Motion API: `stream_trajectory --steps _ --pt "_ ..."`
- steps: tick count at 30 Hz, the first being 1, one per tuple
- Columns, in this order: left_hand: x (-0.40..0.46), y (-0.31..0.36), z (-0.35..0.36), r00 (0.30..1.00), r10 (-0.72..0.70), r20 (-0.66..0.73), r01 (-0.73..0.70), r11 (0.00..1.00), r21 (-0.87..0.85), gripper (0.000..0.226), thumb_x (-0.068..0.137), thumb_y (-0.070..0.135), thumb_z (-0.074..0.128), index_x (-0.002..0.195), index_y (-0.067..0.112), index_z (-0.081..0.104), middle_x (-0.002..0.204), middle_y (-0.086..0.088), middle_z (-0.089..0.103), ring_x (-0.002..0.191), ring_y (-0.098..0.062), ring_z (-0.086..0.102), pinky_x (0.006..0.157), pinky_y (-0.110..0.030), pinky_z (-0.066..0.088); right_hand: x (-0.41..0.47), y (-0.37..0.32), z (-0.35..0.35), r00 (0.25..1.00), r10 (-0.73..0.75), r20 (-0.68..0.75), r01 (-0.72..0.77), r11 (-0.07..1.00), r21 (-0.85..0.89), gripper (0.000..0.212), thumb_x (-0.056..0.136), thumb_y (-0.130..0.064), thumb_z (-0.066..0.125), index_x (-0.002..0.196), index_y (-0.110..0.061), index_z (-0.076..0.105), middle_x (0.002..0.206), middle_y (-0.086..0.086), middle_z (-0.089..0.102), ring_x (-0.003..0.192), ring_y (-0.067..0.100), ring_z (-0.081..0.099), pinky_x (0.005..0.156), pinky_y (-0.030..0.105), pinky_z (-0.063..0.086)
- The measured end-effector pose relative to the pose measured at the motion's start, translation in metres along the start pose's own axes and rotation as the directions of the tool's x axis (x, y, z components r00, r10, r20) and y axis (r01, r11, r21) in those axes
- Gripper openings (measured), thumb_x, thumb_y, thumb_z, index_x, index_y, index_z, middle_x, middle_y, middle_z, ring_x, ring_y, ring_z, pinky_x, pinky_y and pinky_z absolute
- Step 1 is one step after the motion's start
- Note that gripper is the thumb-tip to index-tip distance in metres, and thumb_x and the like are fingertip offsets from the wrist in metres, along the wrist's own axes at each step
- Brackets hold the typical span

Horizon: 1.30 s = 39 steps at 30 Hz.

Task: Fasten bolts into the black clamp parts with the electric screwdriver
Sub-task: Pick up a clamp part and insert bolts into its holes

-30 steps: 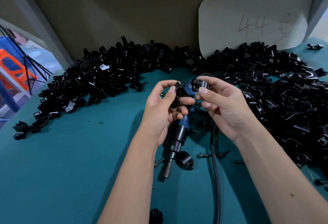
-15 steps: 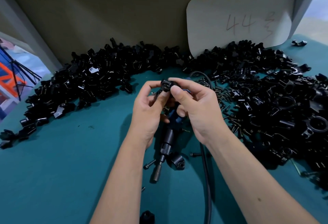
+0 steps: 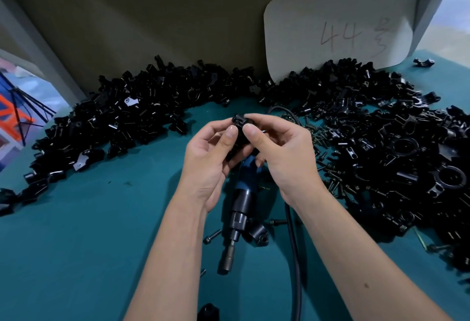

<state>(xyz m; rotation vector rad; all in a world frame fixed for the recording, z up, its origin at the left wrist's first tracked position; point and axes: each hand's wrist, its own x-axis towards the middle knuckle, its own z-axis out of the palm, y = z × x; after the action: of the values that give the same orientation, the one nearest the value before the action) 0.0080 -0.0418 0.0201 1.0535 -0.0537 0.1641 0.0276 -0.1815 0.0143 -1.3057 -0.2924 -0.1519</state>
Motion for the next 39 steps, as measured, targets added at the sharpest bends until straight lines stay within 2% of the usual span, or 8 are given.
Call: stream_trajectory --steps 10,16,27,31,33,35,37,39 --pt "-0.001 0.001 0.0 1.0 -0.023 0.018 0.023 1.0 -0.011 0.024 0.081 0.012 0.073 0.103 0.005 0.068 0.097 -0.006 0.077 0.091 -0.018 0.076 0.076 -0.027 0.061 0.001 -0.002 -0.003 0.999 -0.048 -0.004 0.047 0.997 -0.055 0.019 0.084 -0.024 0.086 0.103 -0.022 0.081 0.09 0.002 0.078 0.072 0.013 0.071 0.053 0.024 0.052" --pt "0.001 0.005 -0.007 0.999 -0.031 -0.032 0.031 0.999 0.005 0.028 0.083 0.017 0.073 0.106 0.003 0.069 0.1 -0.009 0.076 0.092 -0.017 0.074 0.077 -0.026 0.06 0.002 0.001 -0.003 0.998 0.01 0.063 -0.003 0.995 -0.101 0.028 0.088 -0.015 0.083 0.115 -0.021 0.079 0.095 0.006 0.078 0.077 0.042 0.072 0.053 0.037 0.057" --pt "-0.001 0.006 -0.009 0.999 -0.008 -0.049 0.01 0.999 0.051 0.017 0.082 0.015 0.076 0.097 0.009 0.069 0.096 -0.006 0.075 0.09 -0.018 0.074 0.077 -0.029 0.061 0.002 -0.005 -0.001 0.989 0.132 0.073 -0.132 0.991 -0.005 0.023 0.087 -0.008 0.083 0.108 -0.015 0.08 0.095 0.005 0.08 0.082 0.017 0.074 0.057 0.026 0.056" --pt "0.0 0.007 -0.007 0.995 -0.023 -0.094 0.024 1.0 0.0 0.013 0.079 0.012 0.076 0.09 0.011 0.069 0.097 -0.01 0.069 0.088 -0.021 0.069 0.072 -0.028 0.061 0.015 -0.013 -0.013 0.991 0.112 -0.067 -0.124 0.968 -0.217 0.006 0.095 -0.021 0.075 0.094 -0.021 0.081 0.086 -0.002 0.078 0.077 0.011 0.074 0.059 0.028 0.058" --pt "0.002 0.007 -0.007 0.994 -0.037 -0.103 0.036 0.999 -0.012 0.01 0.079 0.01 0.077 0.086 0.012 0.07 0.098 -0.01 0.066 0.088 -0.021 0.067 0.073 -0.028 0.061 0.034 -0.013 -0.028 0.965 0.015 -0.263 -0.165 0.811 -0.561 0.016 0.095 -0.014 0.071 0.085 -0.024 0.078 0.081 -0.005 0.075 0.075 0.013 0.073 0.069 0.034 0.062" --pt "0.003 0.007 -0.007 0.993 -0.048 -0.105 0.047 0.999 -0.009 0.01 0.078 0.011 0.077 0.084 0.014 0.07 0.097 -0.009 0.066 0.085 -0.021 0.067 0.073 -0.028 0.061 0.057 -0.012 -0.043 0.943 -0.044 -0.329 -0.27 0.473 -0.838 0.019 0.089 -0.004 0.068 0.085 -0.021 0.076 0.088 0.004 0.074 0.083 0.026 0.071 0.079 0.039 0.061" --pt "0.003 0.006 -0.007 0.993 -0.058 -0.104 0.058 0.998 -0.002 0.01 0.078 0.013 0.078 0.083 0.015 0.07 0.093 -0.005 0.068 0.08 -0.018 0.069 0.074 -0.028 0.061 0.081 -0.011 -0.053 0.939 -0.016 -0.345 -0.332 0.226 -0.916 0.02 0.084 0.003 0.067 0.094 -0.013 0.075 0.089 0.012 0.067 0.083 0.035 0.065 0.074 0.04 0.058" --pt "0.004 0.006 -0.006 0.993 -0.064 -0.098 0.064 0.998 0.003 0.011 0.077 0.014 0.078 0.083 0.015 0.069 0.09 -0.002 0.069 0.076 -0.015 0.07 0.076 -0.029 0.062 0.101 -0.009 -0.058 0.935 0.036 -0.354 -0.356 0.106 -0.929 0.014 0.086 0.001 0.069 0.097 -0.008 0.071 0.085 0.012 0.059 0.079 0.035 0.058 0.068 0.038 0.052"
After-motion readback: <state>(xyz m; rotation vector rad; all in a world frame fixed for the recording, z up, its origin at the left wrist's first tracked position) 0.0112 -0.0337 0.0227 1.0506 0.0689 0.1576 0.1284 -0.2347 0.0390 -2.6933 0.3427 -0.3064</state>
